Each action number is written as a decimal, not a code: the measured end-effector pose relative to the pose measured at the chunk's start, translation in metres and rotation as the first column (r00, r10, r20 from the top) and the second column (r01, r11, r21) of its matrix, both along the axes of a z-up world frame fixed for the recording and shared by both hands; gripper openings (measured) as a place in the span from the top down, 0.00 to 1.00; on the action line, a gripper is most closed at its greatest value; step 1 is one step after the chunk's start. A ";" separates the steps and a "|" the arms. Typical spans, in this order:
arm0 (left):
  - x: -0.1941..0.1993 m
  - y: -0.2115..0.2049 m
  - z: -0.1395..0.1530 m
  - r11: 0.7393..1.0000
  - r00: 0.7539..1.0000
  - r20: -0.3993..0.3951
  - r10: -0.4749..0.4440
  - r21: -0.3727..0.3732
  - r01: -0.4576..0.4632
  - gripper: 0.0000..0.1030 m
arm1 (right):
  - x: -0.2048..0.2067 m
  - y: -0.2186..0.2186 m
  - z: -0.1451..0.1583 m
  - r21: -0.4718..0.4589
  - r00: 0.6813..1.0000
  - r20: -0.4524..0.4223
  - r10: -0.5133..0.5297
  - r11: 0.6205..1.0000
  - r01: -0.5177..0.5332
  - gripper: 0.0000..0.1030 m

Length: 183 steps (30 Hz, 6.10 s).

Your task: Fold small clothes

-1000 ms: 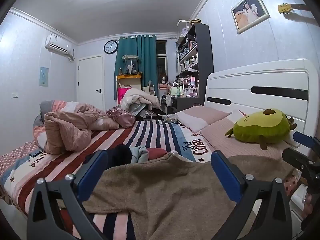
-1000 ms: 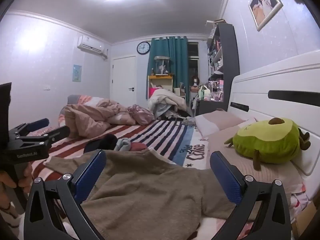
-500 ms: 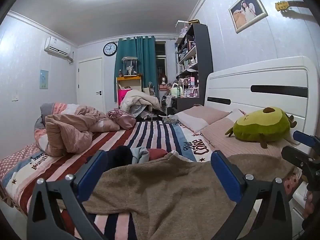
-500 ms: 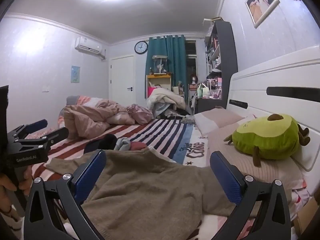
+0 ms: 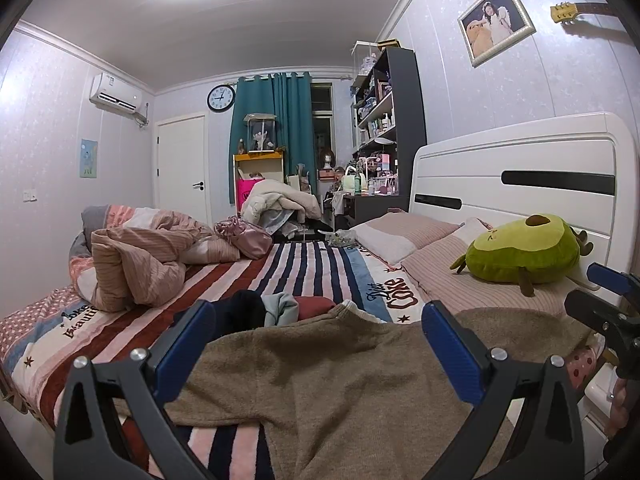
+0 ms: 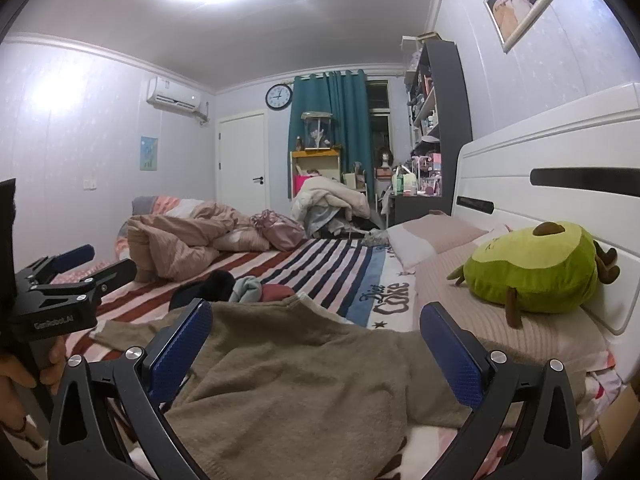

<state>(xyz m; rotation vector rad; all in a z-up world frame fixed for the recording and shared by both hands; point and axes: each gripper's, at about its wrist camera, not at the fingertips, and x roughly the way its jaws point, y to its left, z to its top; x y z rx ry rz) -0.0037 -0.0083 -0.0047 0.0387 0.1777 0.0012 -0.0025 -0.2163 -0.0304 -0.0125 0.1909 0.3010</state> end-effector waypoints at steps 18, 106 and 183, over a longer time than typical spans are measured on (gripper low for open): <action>-0.003 0.002 0.002 1.000 1.000 0.005 0.003 -0.005 -0.003 0.01 | 0.000 -0.002 0.000 0.005 1.000 0.000 0.002 1.000 -0.002 0.00; 0.175 0.096 -0.118 0.893 0.855 -0.323 -0.407 -0.337 0.298 0.95 | 0.077 -0.013 -0.087 0.160 0.961 -0.267 0.073 0.987 -0.030 0.00; 0.156 -0.078 -0.124 0.774 0.593 -0.502 -0.629 -0.332 0.540 0.40 | 0.111 -0.180 -0.205 0.350 0.842 -0.534 -0.075 0.887 0.301 0.00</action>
